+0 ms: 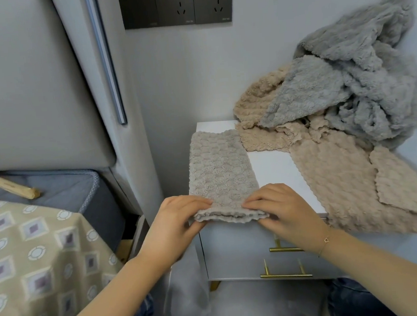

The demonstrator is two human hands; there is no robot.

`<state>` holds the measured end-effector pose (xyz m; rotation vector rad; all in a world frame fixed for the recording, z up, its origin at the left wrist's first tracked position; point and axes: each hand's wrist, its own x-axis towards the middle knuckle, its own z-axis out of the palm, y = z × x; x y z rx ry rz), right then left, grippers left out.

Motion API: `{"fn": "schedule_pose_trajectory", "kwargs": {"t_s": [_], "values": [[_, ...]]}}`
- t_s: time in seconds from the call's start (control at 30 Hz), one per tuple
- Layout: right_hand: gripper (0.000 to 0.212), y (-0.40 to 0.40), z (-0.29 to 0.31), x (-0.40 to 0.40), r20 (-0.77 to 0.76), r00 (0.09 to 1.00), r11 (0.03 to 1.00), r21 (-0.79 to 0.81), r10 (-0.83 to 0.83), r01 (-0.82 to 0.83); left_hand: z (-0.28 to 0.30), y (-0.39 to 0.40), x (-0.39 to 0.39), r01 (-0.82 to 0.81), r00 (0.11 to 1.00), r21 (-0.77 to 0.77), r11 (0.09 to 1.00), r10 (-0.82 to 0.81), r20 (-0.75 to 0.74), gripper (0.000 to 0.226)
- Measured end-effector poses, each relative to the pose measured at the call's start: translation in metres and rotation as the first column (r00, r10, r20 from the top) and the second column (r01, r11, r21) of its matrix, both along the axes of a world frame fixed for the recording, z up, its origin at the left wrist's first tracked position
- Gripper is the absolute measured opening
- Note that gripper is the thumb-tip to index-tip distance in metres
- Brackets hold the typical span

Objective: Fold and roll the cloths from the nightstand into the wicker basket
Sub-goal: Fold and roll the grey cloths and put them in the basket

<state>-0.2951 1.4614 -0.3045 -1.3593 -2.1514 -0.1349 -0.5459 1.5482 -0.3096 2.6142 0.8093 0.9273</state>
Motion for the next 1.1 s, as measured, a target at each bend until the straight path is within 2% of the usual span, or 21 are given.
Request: {"fn": "schedule_pose_trajectory", "kwargs": {"t_s": [0.1, 0.2, 0.3, 0.43, 0.57, 0.67, 0.83, 0.9, 1.0, 1.1], "values": [[0.026, 0.002, 0.006, 0.002, -0.252, 0.965, 0.990, -0.132, -0.076, 0.044, 0.007, 0.001, 0.000, 0.034, 0.996, -0.169, 0.985, -0.020, 0.084, 0.029], [0.023, 0.002, 0.012, 0.002, -0.500, 0.851, 0.953, -0.301, -0.162, 0.004, 0.018, 0.002, 0.001, 0.024, 0.991, -0.382, 0.924, 0.028, 0.129, 0.026], [0.019, 0.007, 0.017, 0.004, -0.616, 0.765, 0.922, -0.380, -0.188, -0.079, 0.025, 0.003, 0.004, -0.013, 0.985, -0.529, 0.849, 0.102, 0.139, 0.016], [0.041, 0.016, 0.015, 0.005, -0.611, 0.748, 0.905, -0.425, -0.260, -0.033, 0.032, 0.010, 0.011, -0.024, 0.986, -0.624, 0.781, 0.121, 0.112, 0.023], [0.047, 0.019, 0.015, 0.002, -0.558, 0.763, 0.906, -0.415, -0.326, 0.083, 0.040, 0.025, 0.019, -0.211, 0.975, -0.493, 0.844, 0.149, -0.163, 0.052], [0.053, 0.020, 0.018, -0.002, -0.506, 0.781, 0.898, -0.413, -0.365, 0.152, 0.043, 0.032, 0.021, -0.246, 0.962, -0.522, 0.817, 0.139, -0.236, 0.068], [0.056, 0.028, 0.018, -0.006, -0.447, 0.779, 0.868, -0.434, -0.440, 0.241, 0.041, 0.031, 0.024, -0.347, 0.938, -0.559, 0.753, 0.272, -0.216, 0.047], [0.051, 0.030, 0.018, -0.008, -0.390, 0.787, 0.851, -0.428, -0.477, 0.304, 0.041, 0.030, 0.024, -0.375, 0.927, -0.546, 0.749, 0.298, -0.229, 0.038], [0.030, 0.030, 0.020, -0.011, -0.262, 0.820, 0.832, -0.393, -0.508, 0.390, 0.040, 0.028, 0.023, -0.398, 0.916, -0.480, 0.782, 0.311, -0.253, 0.034], [0.020, 0.029, 0.017, -0.010, -0.256, 0.871, 0.894, -0.287, -0.418, 0.345, 0.037, 0.027, 0.017, -0.366, 0.927, -0.334, 0.869, 0.306, -0.219, 0.037]]}}
